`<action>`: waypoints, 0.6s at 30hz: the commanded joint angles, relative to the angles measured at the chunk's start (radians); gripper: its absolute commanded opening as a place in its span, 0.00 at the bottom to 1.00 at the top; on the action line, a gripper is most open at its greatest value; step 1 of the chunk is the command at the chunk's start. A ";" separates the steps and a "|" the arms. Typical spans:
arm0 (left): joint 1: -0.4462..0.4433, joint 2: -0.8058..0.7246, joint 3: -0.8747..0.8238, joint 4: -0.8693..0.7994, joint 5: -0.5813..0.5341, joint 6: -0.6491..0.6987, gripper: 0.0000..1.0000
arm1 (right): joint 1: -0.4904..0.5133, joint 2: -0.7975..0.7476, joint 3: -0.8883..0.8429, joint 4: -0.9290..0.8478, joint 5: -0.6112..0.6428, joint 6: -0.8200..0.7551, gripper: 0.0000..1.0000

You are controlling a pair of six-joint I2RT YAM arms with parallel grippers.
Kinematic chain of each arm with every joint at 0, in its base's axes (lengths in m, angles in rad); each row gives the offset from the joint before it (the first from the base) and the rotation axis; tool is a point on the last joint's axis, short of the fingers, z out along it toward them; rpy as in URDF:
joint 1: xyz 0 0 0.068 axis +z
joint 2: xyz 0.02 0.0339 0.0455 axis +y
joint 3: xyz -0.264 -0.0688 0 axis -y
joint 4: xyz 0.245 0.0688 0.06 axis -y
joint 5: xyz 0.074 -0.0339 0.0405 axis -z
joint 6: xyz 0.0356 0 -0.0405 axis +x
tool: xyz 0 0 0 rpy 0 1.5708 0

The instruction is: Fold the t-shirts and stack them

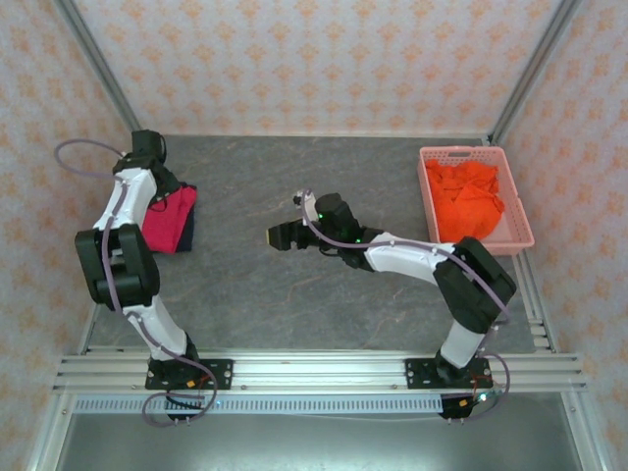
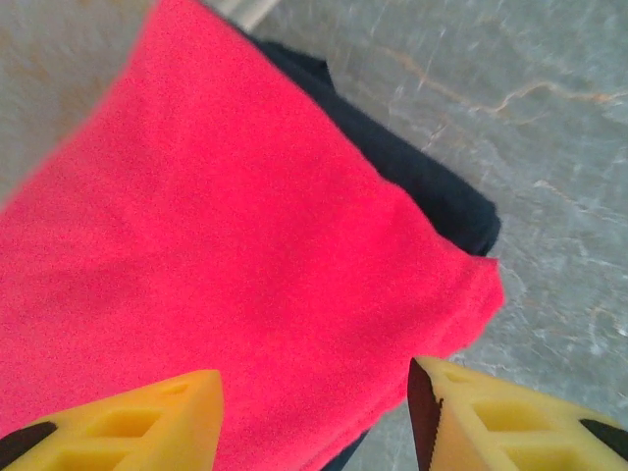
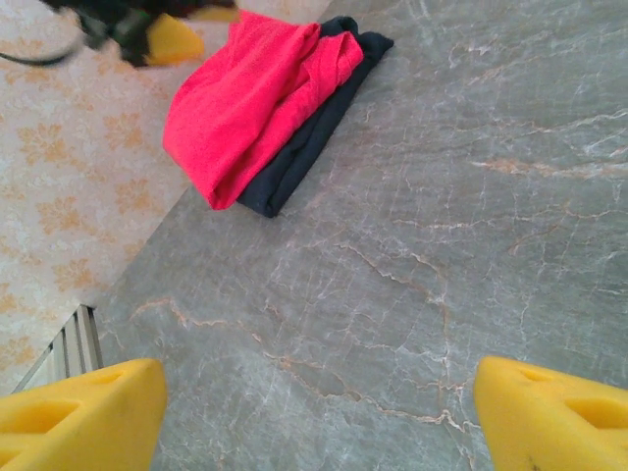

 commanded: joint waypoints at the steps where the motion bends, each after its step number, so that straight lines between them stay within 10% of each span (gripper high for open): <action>1: 0.026 0.040 -0.030 0.086 0.034 -0.117 0.54 | -0.005 -0.056 -0.026 0.041 0.026 0.009 0.82; 8: 0.033 0.080 -0.067 0.147 0.115 -0.144 0.58 | -0.034 -0.120 -0.066 0.027 0.064 0.014 0.82; 18: -0.032 -0.320 -0.231 0.225 0.008 0.036 1.00 | -0.253 -0.345 -0.231 -0.013 0.222 -0.001 0.85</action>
